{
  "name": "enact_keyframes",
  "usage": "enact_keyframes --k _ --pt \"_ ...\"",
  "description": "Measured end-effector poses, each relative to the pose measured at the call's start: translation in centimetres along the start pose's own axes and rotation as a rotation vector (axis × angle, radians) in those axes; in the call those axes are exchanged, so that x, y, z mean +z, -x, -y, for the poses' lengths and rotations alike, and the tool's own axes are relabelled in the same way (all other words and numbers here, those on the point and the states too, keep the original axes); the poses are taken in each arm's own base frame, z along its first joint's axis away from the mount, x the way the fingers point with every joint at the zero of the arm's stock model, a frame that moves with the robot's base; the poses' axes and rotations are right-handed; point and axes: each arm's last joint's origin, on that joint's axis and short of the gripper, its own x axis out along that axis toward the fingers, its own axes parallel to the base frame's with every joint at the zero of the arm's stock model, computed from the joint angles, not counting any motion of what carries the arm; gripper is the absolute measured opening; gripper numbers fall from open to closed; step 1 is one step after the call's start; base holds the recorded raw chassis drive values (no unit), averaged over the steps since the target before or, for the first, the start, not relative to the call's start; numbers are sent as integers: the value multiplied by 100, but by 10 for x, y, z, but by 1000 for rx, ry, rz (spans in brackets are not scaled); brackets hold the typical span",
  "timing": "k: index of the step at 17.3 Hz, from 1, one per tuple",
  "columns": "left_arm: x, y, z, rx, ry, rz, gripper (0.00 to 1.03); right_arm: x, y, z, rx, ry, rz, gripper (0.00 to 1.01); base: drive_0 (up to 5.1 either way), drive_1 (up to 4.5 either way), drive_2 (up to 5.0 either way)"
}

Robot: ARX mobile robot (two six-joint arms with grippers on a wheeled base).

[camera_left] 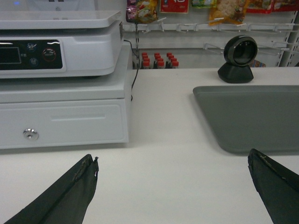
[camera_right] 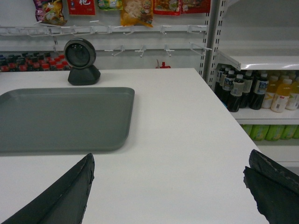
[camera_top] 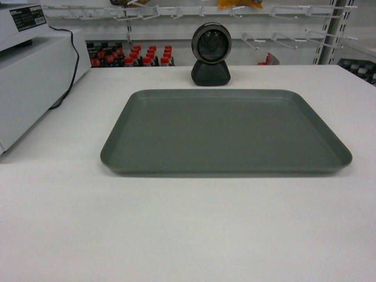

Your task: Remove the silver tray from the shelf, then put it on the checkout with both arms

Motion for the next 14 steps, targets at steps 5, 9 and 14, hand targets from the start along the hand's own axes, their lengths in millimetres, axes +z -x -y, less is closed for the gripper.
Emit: enact_keyframes --k 5,9,14 --pt "0 0 0 0 0 5 98 0 0 0 0 0 3 98 1 -415 418" --pt "0 0 0 0 0 -3 98 0 0 0 0 0 -3 98 -3 -419 414" --pt "0 0 0 0 0 -3 98 0 0 0 1 0 -3 98 4 -413 420"
